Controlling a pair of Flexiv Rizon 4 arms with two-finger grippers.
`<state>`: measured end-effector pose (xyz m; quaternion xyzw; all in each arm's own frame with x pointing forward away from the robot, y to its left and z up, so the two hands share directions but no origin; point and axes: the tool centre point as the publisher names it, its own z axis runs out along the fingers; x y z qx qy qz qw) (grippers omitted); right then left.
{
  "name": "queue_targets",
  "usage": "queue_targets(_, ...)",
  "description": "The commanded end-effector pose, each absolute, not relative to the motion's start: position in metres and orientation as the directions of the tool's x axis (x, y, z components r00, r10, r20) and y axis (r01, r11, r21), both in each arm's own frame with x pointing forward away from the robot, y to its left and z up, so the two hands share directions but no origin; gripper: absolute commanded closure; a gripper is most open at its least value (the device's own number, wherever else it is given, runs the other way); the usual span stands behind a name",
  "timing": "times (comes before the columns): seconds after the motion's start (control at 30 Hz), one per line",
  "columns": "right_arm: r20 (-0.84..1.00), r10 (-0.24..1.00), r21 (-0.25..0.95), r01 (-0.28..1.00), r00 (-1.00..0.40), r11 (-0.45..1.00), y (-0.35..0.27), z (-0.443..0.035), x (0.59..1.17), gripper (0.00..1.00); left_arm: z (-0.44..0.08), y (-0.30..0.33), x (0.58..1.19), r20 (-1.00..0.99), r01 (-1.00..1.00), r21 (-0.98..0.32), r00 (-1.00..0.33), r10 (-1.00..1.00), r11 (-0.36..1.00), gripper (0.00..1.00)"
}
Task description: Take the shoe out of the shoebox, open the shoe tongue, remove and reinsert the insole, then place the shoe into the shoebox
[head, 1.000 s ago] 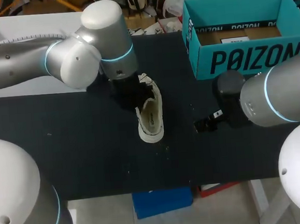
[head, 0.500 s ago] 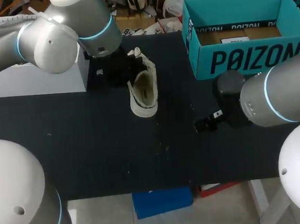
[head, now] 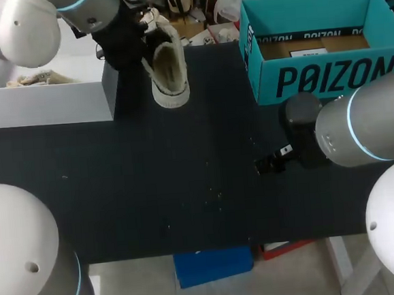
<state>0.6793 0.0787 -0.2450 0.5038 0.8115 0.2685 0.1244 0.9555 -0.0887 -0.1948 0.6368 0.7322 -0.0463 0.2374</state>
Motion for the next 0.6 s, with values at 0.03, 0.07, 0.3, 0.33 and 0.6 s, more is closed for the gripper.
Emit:
queue_targets(0.03, 0.066, 0.886, 0.561, 0.751, -0.46, 0.348, 0.08, -0.245, 0.679, 0.0, -0.169, -0.076, 0.962, -0.406, 0.962, 0.19, -0.105, 0.908, 0.196, 1.0)
queue_targets(0.07, 0.066, 0.886, 0.561, 0.751, -0.46, 0.348, 0.08, -0.245, 0.679, 0.0, -0.165, -0.074, 0.965, -0.41, 0.958, 0.195, -0.113, 0.905, 0.208, 1.0)
queue_targets(0.3, 0.066, 0.886, 0.561, 0.751, -0.46, 0.348, 0.08, -0.245, 0.679, 0.0, -0.143, -0.067, 0.968, -0.392, 0.941, 0.215, -0.161, 0.906, 0.261, 1.0)
queue_targets(0.33, 0.066, 0.886, 0.561, 0.751, -0.46, 0.348, 0.08, -0.245, 0.679, 0.0, -0.143, -0.067, 0.968, -0.392, 0.941, 0.215, -0.161, 0.906, 0.261, 1.0)
queue_targets(0.6, 0.066, 0.886, 0.561, 0.751, -0.46, 0.348, 0.08, -0.245, 0.679, 0.0, -0.143, -0.067, 0.968, -0.392, 0.941, 0.215, -0.161, 0.906, 0.261, 1.0)
